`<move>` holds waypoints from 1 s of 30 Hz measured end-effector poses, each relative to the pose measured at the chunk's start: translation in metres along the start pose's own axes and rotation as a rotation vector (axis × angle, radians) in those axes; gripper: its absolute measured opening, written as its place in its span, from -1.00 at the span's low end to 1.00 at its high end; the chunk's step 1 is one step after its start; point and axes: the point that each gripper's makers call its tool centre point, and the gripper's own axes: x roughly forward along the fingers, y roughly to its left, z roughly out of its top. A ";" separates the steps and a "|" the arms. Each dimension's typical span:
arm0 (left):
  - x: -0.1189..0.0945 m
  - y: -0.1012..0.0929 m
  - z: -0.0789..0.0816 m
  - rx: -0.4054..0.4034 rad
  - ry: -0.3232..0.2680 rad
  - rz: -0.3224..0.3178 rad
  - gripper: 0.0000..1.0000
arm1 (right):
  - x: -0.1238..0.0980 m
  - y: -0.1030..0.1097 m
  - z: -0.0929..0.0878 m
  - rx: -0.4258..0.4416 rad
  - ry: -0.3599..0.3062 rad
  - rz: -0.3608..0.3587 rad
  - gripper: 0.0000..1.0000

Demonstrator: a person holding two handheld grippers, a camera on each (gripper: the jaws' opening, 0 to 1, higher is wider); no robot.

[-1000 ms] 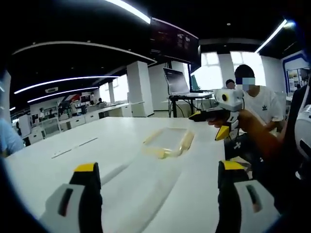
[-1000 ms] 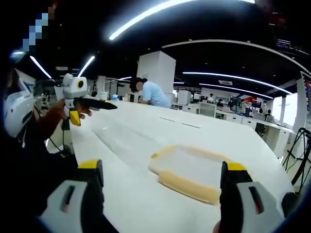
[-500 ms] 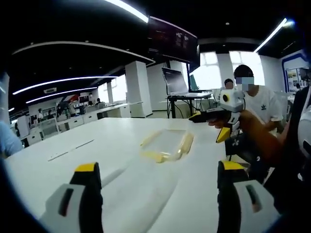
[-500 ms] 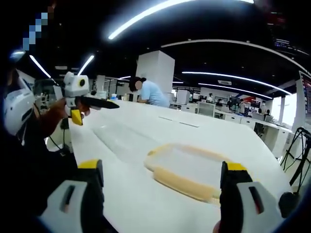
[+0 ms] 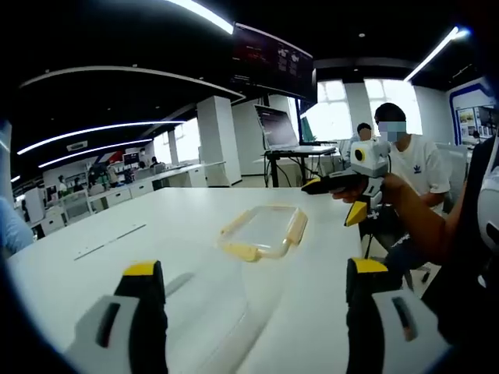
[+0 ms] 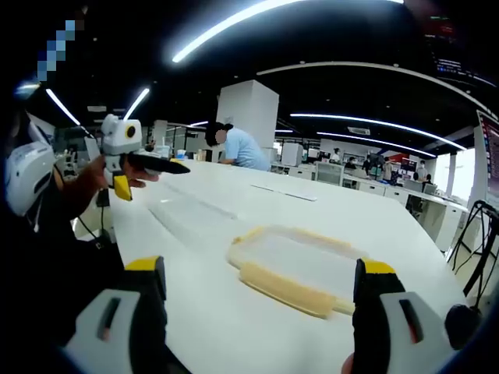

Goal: Snap each plastic latch of the storage box into its locked position after aligning the lid with the box until every specified latch is closed and the lid sits flush.

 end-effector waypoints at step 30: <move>0.010 -0.009 0.000 0.047 0.034 -0.038 0.97 | -0.022 -0.023 -0.010 -0.017 0.046 -0.038 1.00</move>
